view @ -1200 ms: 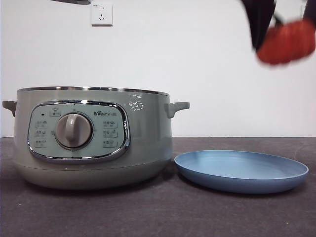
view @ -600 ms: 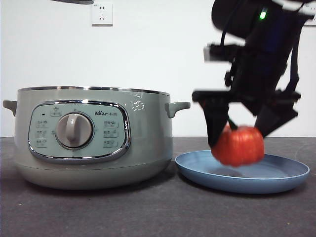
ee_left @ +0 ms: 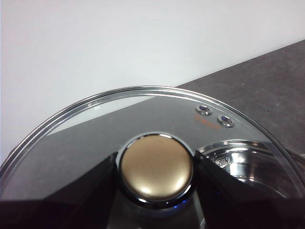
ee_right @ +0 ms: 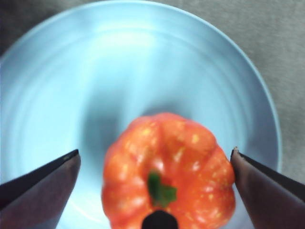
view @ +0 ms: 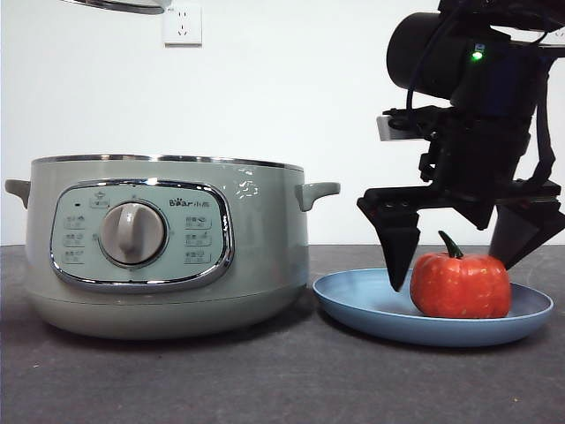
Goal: Take the pumpkin out from the steamer,put the pumpkin in the blue plate,close the lid
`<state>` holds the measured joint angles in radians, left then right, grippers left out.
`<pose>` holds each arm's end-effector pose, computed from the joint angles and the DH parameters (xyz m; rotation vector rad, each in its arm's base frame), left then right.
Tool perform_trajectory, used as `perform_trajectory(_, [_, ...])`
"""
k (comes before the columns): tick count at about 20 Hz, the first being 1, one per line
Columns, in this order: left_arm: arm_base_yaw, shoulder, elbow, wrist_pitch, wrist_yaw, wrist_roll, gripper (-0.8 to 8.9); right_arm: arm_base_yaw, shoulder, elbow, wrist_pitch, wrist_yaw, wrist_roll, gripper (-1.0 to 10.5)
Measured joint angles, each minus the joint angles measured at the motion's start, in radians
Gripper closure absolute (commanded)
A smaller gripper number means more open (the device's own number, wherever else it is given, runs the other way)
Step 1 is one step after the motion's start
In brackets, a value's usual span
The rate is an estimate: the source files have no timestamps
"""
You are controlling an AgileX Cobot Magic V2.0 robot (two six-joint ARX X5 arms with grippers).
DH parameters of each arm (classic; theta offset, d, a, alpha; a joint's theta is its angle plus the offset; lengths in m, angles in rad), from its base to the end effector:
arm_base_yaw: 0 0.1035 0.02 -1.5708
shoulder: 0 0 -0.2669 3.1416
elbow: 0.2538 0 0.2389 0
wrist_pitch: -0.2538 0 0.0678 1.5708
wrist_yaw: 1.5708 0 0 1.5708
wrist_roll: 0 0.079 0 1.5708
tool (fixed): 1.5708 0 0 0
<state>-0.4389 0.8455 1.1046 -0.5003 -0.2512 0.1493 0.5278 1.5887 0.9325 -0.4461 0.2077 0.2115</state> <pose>0.1815 -0.0635 0.3860 0.2299 0.2132 -0.2036 0.2761 0.1421 0.1473 -0.2069 1.0514 0.1753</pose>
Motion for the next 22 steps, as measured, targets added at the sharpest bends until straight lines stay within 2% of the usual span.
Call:
perform_trajectory(3, [0.0, 0.0, 0.0, 0.0, 0.003, 0.0, 8.26, -0.009, -0.001, 0.0, -0.002, 0.0, 0.0, 3.4])
perform_trajectory(5, [0.0, 0.0, 0.0, 0.0, 0.043, -0.003, 8.26, -0.008, -0.026, 0.0, -0.003, 0.0, 0.0, 3.5])
perform_trajectory(10, [0.0, 0.033, 0.0, 0.001, 0.163, -0.056, 8.26, -0.005, -0.253, 0.001, -0.002, -0.024, 0.0, 3.5])
perform_trajectory(13, [0.0, 0.112, 0.0, 0.001, 0.228, -0.089, 8.26, -0.005, -0.404, 0.001, -0.002, -0.022, 0.0, 3.5])
perform_trajectory(17, [0.0, 0.229, 0.0, 0.038, 0.259, -0.116, 8.26, -0.005, -0.562, 0.001, -0.002, -0.021, 0.0, 3.5])
perform_trajectory(22, [-0.009, 0.367, 0.0, 0.103, 0.298, -0.134, 8.26, -0.005, -0.665, 0.001, -0.002, 0.014, 0.0, 3.5])
